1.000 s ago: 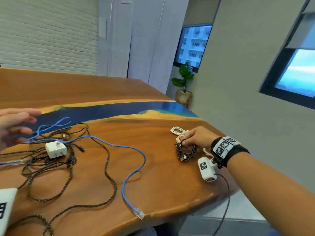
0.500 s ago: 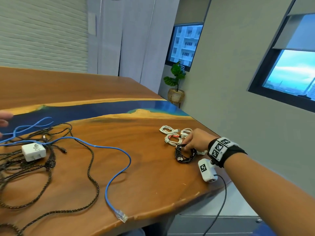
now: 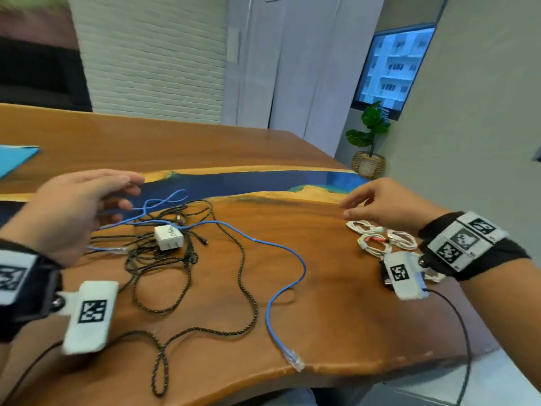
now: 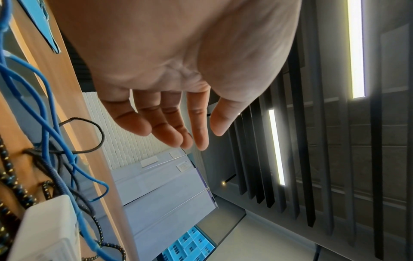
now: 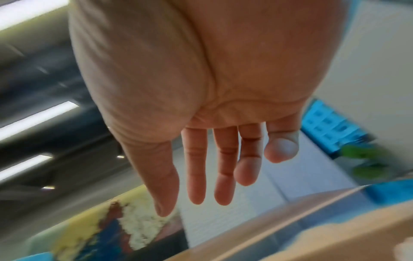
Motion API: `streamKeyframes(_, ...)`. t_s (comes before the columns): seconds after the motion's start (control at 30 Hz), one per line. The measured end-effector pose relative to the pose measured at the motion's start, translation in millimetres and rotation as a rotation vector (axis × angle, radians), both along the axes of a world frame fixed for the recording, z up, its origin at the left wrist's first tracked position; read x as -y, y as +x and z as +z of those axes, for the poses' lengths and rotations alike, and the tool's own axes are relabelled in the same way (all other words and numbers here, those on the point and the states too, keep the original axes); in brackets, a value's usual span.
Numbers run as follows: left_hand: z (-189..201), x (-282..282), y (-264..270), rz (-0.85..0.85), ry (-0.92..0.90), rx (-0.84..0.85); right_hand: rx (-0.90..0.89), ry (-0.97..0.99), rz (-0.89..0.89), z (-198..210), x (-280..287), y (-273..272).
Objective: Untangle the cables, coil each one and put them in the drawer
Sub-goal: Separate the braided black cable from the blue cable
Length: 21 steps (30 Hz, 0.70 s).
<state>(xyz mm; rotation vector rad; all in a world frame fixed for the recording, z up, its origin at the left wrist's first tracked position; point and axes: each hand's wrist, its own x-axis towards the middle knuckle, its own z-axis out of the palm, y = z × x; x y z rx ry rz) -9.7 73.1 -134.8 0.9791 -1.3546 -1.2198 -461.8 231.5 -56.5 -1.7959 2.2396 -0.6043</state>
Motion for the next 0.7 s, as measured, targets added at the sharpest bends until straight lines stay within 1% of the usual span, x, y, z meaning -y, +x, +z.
streamKeyframes(0.03, 8.5, -12.1, -6.8, 0.017, -0.008, 0.013, -0.009, -0.037, 0.07, 6.4, 6.3, 27.5)
streamKeyframes(0.07, 15.6, -26.2, -16.4, -0.002, -0.022, 0.033, -0.026, -0.058, 0.147, 11.5, 11.8, 56.3)
streamKeyframes(0.1, 17.0, -28.8, -14.9, -0.003, -0.069, 0.051, -0.043, -0.065, 0.224, 14.6, 17.1, 84.9)
streamKeyframes(0.13, 19.9, -33.5, -13.6, 0.003, -0.089, 0.07, -0.061, -0.058, 0.295, 15.8, 22.6, 112.2)
streamKeyframes(0.2, 22.3, -35.5, -11.0, 0.025, -0.056, 0.098, -0.121, -0.01, 0.416, 13.4, 35.5, 161.3)
streamKeyframes(0.27, 24.8, -37.6, -8.5, 0.014, -0.046, 0.134, -0.261, 0.075, 0.524, 3.4, 51.7, 199.8)
streamKeyframes(0.33, 24.3, -38.2, -10.4, -0.008, -0.057, 0.152, -0.409, 0.162, 0.591, -9.0, 69.1, 226.5)
streamKeyframes(0.43, 23.6, -41.0, -13.5, -0.043, -0.022, 0.192, -0.539, 0.286, 0.584, -26.3, 89.8, 247.0)
streamKeyframes(0.5, 22.8, -41.8, -15.7, -0.052, 0.001, 0.216, -0.567, 0.342, 0.567, -37.3, 100.1, 253.4)
streamKeyframes(0.6, 20.2, -39.9, -16.5, -0.064, 0.035, 0.249, -0.467, 0.364, 0.529, -50.3, 110.3, 259.3)
streamKeyframes(0.7, 18.1, -38.7, -16.0, -0.049, 0.062, 0.269, -0.357, 0.283, 0.45, -59.5, 124.6, 263.8)
